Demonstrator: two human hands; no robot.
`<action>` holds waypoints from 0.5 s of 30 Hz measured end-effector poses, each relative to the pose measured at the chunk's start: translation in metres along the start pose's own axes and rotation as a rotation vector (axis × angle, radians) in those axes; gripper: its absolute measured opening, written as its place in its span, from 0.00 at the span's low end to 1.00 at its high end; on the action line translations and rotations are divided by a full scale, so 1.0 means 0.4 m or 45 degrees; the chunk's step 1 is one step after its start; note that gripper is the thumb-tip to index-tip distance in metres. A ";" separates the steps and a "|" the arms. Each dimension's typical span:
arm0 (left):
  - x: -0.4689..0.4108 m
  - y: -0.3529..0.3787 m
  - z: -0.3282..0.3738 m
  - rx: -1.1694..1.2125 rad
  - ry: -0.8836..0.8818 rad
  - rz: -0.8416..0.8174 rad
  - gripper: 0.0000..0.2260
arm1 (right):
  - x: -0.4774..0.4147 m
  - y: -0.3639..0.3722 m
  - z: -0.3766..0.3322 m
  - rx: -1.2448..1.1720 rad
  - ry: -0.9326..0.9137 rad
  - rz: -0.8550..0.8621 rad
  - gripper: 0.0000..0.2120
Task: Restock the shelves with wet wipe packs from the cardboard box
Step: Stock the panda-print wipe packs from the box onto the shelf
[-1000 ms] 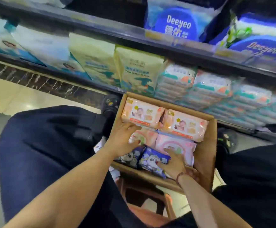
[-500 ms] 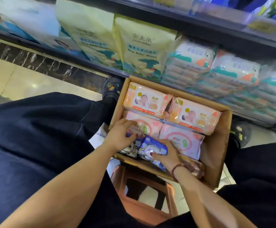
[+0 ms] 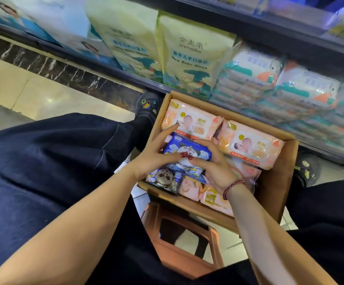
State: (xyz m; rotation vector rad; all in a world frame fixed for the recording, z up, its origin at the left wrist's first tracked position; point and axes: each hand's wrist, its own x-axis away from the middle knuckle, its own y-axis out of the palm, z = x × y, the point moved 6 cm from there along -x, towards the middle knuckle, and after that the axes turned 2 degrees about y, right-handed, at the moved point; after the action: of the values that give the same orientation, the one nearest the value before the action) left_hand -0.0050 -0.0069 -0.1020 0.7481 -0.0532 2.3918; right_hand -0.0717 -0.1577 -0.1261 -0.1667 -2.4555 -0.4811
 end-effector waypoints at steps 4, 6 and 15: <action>0.017 -0.049 0.027 -0.090 0.047 0.051 0.24 | -0.011 0.065 -0.007 0.118 -0.007 -0.122 0.22; 0.027 -0.092 0.033 -0.070 0.078 0.189 0.21 | -0.013 0.073 0.002 0.000 0.027 -0.067 0.20; 0.049 -0.243 -0.018 0.029 0.109 0.700 0.17 | -0.002 0.017 0.183 0.456 0.442 0.134 0.25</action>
State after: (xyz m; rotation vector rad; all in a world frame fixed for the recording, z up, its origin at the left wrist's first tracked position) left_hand 0.0350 0.0838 -0.1117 0.7073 -0.2216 2.9460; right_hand -0.1103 -0.1238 -0.1785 -0.0565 -2.1351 -0.0151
